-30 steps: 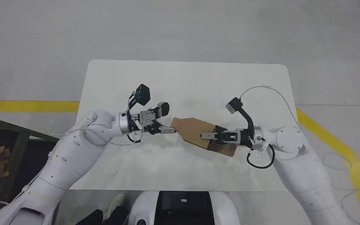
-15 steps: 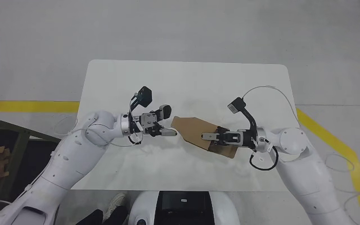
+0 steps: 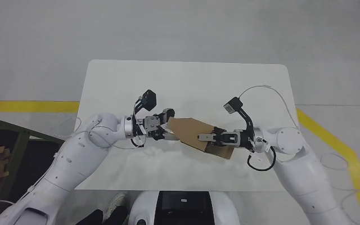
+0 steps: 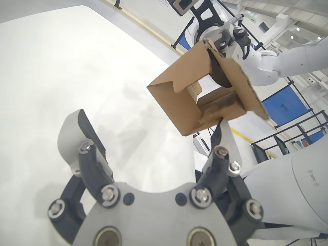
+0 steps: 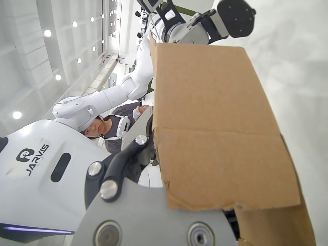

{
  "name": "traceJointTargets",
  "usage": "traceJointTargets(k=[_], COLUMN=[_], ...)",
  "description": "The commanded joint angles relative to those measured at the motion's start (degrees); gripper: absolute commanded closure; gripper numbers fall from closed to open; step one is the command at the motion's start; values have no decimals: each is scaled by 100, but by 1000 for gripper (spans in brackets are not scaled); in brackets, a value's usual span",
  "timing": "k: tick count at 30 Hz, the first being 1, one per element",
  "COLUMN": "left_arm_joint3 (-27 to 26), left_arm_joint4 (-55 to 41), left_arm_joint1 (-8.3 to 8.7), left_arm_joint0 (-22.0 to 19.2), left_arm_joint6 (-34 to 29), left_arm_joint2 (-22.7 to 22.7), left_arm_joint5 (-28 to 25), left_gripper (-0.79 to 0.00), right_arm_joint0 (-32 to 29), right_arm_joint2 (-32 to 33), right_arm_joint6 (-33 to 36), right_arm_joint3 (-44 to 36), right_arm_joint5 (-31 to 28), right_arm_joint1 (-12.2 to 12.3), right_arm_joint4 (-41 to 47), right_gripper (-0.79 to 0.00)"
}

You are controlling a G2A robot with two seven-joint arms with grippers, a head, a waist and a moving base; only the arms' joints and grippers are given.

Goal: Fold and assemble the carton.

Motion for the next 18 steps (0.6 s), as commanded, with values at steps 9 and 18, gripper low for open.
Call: traceJointTargets(k=[9, 18], left_arm_joint3=[11, 208], left_arm_joint4=[-6, -4], left_arm_joint1=[-104, -70], left_arm_joint0=[-142, -33], left_arm_joint6=[-46, 27], left_arm_joint2=[155, -74], left_arm_joint5=[-29, -88], left_gripper=[-785, -785], right_arm_joint0=[83, 87], right_arm_joint2=[-187, -90], right_arm_joint6=[-32, 80], right_arm_joint3=[37, 142], right_arm_joint5=[-46, -94], right_arm_joint1=[-36, -17], right_arm_joint4=[60, 184], right_gripper=[0, 0])
